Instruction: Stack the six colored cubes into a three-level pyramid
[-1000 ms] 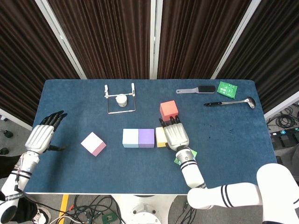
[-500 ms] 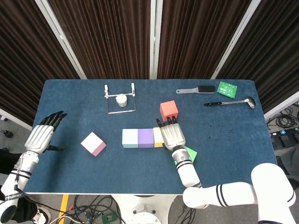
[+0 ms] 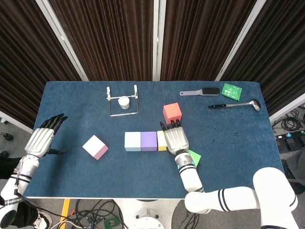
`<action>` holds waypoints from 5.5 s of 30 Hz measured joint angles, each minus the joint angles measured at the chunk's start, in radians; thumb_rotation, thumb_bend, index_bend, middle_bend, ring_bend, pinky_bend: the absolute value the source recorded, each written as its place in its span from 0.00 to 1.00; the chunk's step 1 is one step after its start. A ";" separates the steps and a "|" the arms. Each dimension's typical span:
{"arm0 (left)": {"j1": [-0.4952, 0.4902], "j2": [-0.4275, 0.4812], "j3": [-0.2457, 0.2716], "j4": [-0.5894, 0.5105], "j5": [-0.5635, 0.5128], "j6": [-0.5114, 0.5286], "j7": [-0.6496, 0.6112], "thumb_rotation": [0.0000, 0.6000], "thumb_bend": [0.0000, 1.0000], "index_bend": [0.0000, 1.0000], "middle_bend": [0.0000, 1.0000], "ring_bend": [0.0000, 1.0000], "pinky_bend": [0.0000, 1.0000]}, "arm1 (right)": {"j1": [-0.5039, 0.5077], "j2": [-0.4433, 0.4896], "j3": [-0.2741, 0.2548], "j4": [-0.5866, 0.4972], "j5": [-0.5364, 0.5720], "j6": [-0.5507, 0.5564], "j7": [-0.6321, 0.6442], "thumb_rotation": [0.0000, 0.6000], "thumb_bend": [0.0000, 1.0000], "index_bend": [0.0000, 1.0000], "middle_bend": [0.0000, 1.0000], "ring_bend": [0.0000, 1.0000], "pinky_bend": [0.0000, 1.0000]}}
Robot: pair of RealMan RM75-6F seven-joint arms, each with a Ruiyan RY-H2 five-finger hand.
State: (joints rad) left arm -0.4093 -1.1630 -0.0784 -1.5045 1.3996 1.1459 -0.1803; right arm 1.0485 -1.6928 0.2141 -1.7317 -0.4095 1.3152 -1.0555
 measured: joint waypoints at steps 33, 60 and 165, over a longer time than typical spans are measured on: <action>0.001 0.007 0.001 -0.001 -0.001 -0.014 -0.005 1.00 0.00 0.06 0.00 0.00 0.12 | -0.013 -0.006 0.013 -0.004 0.007 -0.011 -0.010 1.00 0.13 0.00 0.26 0.04 0.00; -0.005 0.037 0.000 -0.041 -0.001 -0.031 0.007 1.00 0.00 0.06 0.00 0.00 0.12 | -0.086 0.202 0.036 -0.208 -0.043 -0.033 0.112 1.00 0.10 0.00 0.14 0.00 0.00; -0.074 -0.087 -0.062 -0.264 -0.264 0.017 0.342 1.00 0.13 0.09 0.46 0.11 0.20 | -0.191 0.239 -0.057 0.223 -0.396 -0.425 0.614 1.00 0.17 0.00 0.00 0.00 0.00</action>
State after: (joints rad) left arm -0.4836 -1.2503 -0.1402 -1.7680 1.1356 1.1627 0.1614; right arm 0.8575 -1.4543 0.1573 -1.5084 -0.8054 0.8901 -0.4413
